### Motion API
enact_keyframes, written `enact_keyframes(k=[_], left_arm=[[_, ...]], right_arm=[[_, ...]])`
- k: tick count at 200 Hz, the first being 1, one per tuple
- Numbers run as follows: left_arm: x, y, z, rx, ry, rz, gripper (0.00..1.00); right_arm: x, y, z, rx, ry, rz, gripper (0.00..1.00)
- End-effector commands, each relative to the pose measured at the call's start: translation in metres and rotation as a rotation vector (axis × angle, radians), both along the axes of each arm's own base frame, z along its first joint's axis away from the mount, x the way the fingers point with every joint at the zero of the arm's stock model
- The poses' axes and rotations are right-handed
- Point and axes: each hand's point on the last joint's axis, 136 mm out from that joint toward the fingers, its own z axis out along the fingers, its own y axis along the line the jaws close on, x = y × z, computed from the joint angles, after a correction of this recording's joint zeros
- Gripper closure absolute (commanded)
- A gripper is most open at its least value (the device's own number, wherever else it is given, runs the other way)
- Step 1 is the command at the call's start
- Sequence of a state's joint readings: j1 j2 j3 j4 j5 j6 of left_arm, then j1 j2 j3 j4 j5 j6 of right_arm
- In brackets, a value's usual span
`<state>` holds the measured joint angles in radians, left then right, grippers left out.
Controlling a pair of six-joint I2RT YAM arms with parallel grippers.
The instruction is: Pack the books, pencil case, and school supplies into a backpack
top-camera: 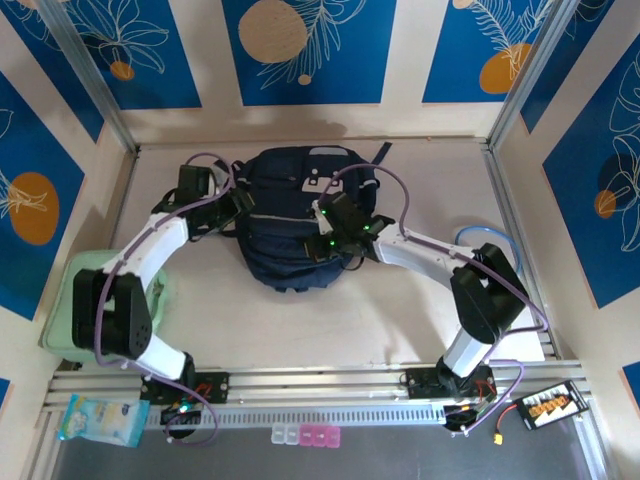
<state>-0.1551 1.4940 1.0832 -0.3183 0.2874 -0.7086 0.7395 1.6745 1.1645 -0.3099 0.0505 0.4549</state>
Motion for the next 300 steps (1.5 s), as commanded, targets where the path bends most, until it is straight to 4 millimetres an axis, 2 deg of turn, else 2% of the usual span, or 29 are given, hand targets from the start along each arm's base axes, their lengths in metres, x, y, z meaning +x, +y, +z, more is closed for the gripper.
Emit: enact_keyframes(k=[1,30,50,99,125,155,191,217,246,300], left_arm=[[-0.019,0.001,0.002,-0.057,0.016,0.038,0.43],[-0.028,-0.031,-0.004,-0.277,0.032,0.032,0.43],[-0.025,-0.047,-0.008,-0.338,0.034,0.017,0.44],[-0.019,-0.048,-0.021,-0.327,0.039,0.047,0.49],[-0.018,-0.05,-0.029,-0.336,0.055,0.05,0.59],[-0.015,-0.047,-0.028,-0.318,0.04,0.062,0.8],[-0.017,-0.04,-0.023,-0.263,0.023,0.065,1.0],[-0.017,-0.036,-0.021,-0.234,0.018,0.066,1.0],[-0.017,-0.035,-0.02,-0.22,0.015,0.063,1.0],[-0.02,-0.032,-0.022,-0.175,0.027,0.037,1.0]], right_arm=[[0.0,0.03,0.021,0.09,-0.019,0.062,1.0],[-0.002,0.039,0.021,0.1,-0.008,0.096,1.0],[-0.004,0.041,0.02,0.098,-0.004,0.104,1.0],[-0.005,0.037,0.02,0.089,-0.005,0.084,1.0],[-0.005,0.037,0.019,0.087,-0.002,0.078,1.0],[-0.003,0.033,0.017,0.064,-0.009,0.057,1.0],[-0.001,0.002,0.002,-0.054,-0.033,0.016,1.0],[-0.004,-0.029,-0.004,-0.121,-0.065,0.03,1.0],[0.003,-0.067,-0.01,-0.177,-0.056,-0.029,1.0],[0.021,-0.098,-0.01,-0.25,-0.077,-0.072,1.0]])
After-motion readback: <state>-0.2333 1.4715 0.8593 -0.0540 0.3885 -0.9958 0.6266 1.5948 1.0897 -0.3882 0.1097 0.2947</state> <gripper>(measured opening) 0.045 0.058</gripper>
